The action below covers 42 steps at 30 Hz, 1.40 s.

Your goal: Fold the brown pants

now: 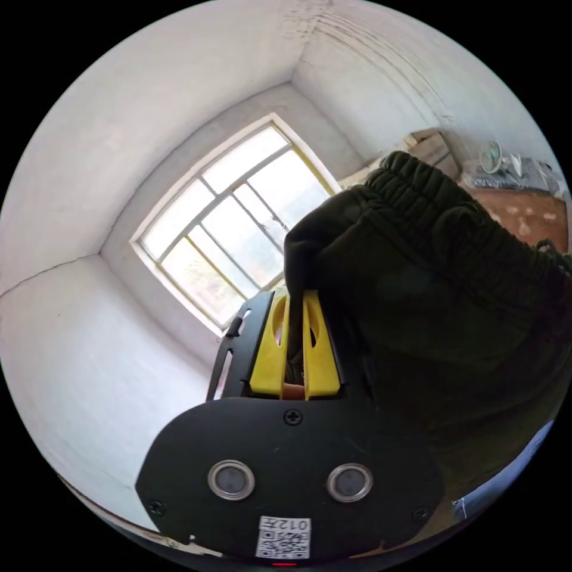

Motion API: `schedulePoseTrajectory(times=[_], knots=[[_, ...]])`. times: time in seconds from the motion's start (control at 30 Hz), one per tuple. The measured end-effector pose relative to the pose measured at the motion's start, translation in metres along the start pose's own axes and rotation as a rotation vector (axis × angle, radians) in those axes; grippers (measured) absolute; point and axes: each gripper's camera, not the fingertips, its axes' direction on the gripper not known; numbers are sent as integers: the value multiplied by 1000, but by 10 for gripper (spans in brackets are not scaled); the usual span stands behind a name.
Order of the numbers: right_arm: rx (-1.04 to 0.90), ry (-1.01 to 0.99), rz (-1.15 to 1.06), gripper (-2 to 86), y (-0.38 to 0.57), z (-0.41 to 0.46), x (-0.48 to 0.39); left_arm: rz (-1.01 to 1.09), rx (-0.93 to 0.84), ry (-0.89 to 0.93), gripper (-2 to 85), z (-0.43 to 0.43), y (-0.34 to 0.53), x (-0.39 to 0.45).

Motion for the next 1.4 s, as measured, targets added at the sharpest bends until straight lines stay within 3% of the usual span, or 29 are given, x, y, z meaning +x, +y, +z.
schedulePoseTrajectory(times=[0.27,0.33,0.43,0.53,0.67,0.8,1.07,1.23,1.33,1.4], knots=[[-77,113,542,6,394,36,171,194,-117,494,4,299,-11,256],[-137,144,771,5,512,39,208,242,-244,704,5,385,-4,339],[-245,217,946,4,634,40,244,268,-423,909,6,475,13,420],[-251,227,1144,1,741,30,280,149,-514,1117,4,538,23,439],[-277,211,1254,2,839,25,306,-42,-506,1226,4,586,34,381],[-366,150,1222,9,895,31,297,-217,-453,1251,4,609,82,257],[-492,230,1162,85,930,11,253,-683,-525,947,4,598,307,16],[-602,533,815,63,862,28,207,-1230,-554,768,4,580,486,-87],[-532,451,684,60,811,70,186,-1350,-615,621,5,578,547,-115],[-507,387,609,60,781,112,167,-1316,-687,515,5,585,565,-130]])
